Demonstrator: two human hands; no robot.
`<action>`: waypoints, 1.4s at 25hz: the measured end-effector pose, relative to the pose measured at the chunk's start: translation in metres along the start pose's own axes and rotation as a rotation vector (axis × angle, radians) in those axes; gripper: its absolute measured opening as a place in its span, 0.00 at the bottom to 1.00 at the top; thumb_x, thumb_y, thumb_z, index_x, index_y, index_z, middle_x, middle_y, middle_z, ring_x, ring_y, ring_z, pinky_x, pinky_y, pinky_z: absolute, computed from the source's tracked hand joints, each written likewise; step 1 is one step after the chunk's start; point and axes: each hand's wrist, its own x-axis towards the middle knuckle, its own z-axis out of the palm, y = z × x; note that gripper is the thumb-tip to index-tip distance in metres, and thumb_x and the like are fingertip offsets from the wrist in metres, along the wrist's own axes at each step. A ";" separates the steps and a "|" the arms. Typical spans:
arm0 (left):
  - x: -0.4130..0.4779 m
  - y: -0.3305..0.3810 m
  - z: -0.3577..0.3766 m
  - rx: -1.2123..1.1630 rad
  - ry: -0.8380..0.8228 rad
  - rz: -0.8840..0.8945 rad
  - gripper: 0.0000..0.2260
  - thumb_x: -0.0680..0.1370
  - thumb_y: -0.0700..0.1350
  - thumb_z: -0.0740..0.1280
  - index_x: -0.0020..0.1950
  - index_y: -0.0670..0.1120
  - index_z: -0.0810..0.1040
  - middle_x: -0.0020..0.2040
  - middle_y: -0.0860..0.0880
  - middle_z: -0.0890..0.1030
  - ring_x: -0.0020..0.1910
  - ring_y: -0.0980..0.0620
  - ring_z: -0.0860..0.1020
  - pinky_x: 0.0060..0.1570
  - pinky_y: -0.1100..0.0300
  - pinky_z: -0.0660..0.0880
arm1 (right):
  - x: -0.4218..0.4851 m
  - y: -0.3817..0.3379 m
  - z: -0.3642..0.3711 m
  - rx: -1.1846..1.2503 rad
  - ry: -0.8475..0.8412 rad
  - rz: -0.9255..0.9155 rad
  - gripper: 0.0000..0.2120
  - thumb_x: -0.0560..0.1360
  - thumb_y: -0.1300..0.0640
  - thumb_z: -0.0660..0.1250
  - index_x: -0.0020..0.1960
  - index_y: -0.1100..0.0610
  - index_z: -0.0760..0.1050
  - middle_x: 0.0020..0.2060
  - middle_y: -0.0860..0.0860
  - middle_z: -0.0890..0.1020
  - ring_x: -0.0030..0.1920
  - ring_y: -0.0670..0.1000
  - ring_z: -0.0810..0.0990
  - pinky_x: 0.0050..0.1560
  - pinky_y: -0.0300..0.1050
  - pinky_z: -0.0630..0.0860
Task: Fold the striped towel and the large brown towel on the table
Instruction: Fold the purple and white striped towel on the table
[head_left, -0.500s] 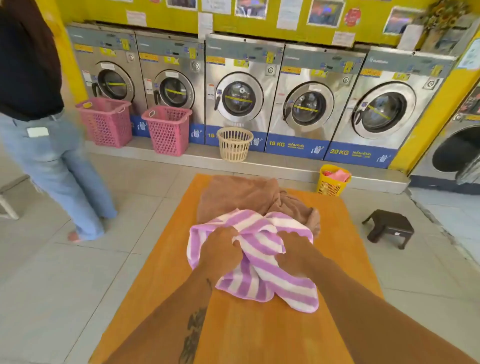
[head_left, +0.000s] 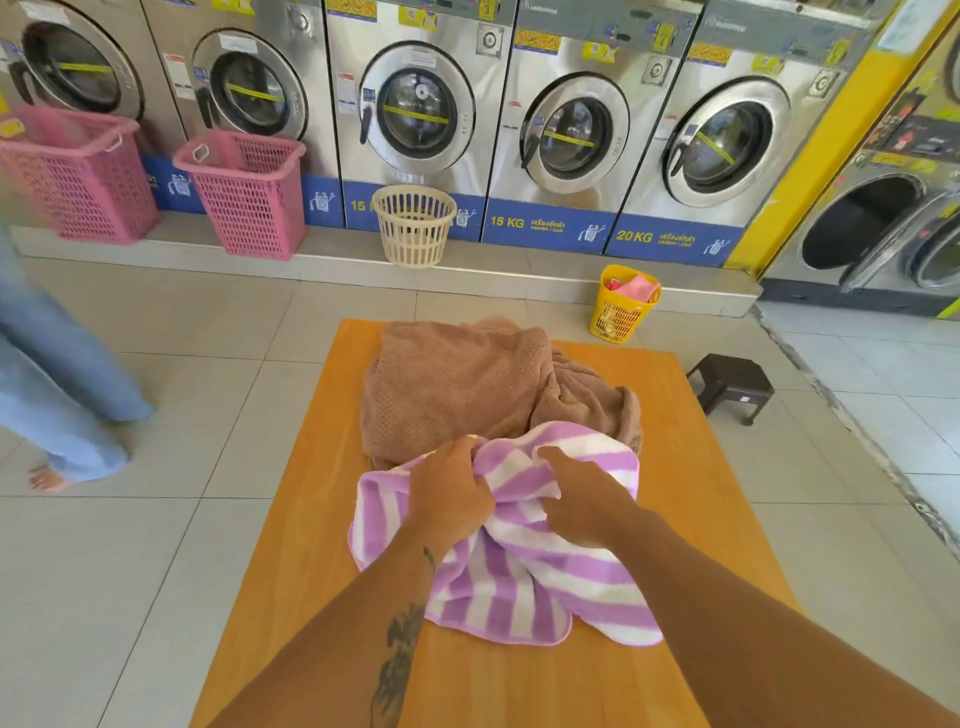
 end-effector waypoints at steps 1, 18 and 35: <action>-0.001 0.000 -0.001 -0.029 0.001 0.009 0.19 0.72 0.42 0.62 0.61 0.54 0.77 0.56 0.54 0.79 0.57 0.50 0.76 0.58 0.50 0.74 | -0.002 0.000 0.002 -0.001 0.002 0.009 0.31 0.78 0.55 0.63 0.79 0.50 0.57 0.69 0.54 0.74 0.65 0.57 0.74 0.60 0.47 0.74; -0.084 0.060 -0.044 -0.216 0.322 0.304 0.12 0.80 0.41 0.56 0.49 0.51 0.79 0.46 0.59 0.80 0.44 0.61 0.77 0.45 0.63 0.74 | -0.053 0.008 -0.035 0.108 0.523 -0.232 0.15 0.73 0.59 0.63 0.58 0.50 0.79 0.55 0.52 0.81 0.59 0.54 0.76 0.55 0.45 0.59; -0.228 0.130 -0.075 -0.090 0.361 0.045 0.33 0.75 0.34 0.63 0.78 0.56 0.64 0.74 0.52 0.69 0.70 0.52 0.70 0.63 0.59 0.70 | -0.204 0.061 0.054 0.370 0.271 -0.130 0.04 0.76 0.60 0.60 0.46 0.53 0.65 0.47 0.56 0.77 0.44 0.58 0.75 0.37 0.47 0.69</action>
